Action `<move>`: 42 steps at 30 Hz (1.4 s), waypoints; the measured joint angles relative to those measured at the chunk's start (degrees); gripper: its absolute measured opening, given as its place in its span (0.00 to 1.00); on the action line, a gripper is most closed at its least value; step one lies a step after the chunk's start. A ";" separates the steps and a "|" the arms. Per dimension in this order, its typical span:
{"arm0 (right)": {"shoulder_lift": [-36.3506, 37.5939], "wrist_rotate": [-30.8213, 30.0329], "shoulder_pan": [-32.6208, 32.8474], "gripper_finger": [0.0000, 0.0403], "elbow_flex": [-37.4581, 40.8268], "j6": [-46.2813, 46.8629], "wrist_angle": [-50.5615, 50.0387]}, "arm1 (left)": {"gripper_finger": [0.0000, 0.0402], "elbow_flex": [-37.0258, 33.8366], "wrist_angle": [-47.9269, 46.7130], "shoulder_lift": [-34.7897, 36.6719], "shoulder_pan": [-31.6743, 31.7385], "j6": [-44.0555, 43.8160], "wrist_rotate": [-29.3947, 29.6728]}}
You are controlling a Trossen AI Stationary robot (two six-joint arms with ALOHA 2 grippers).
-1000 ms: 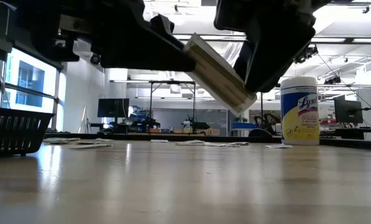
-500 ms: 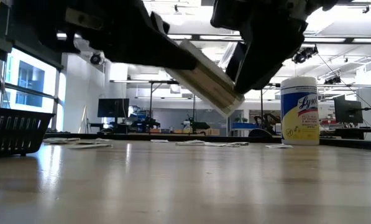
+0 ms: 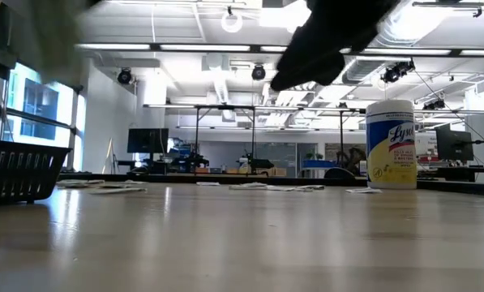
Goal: Pick & Place First Aid Supplies
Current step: Put the bandage into the bottom black bin
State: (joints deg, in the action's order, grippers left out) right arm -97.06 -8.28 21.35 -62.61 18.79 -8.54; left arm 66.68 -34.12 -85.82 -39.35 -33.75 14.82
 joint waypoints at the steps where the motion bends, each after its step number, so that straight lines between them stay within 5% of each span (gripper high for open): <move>1: 0.00 -3.13 -0.14 0.36 0.00 -0.01 0.36 | 0.00 0.41 -3.00 0.70 -1.38 -3.58 -0.99; 6: 0.04 -18.58 -0.90 0.39 0.00 -2.11 1.21 | 0.00 0.99 -7.24 1.84 -8.83 -20.80 -1.94; 9: 0.04 -21.79 -1.49 0.40 0.00 -4.15 2.26 | 0.00 1.03 -9.49 1.77 -13.42 -30.16 -3.77; 23: 0.04 -15.57 -2.99 0.38 0.00 -2.39 3.29 | 0.00 -1.72 -22.64 1.75 -26.75 -52.07 5.10; 42: 0.04 -15.55 -3.00 0.38 0.07 -2.32 3.25 | 0.03 -7.63 -24.37 1.77 -27.02 -65.62 6.18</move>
State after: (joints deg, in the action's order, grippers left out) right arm -97.01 -23.83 18.35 -62.54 16.47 -5.30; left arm 59.05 -58.49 -84.05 -66.37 -99.37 20.99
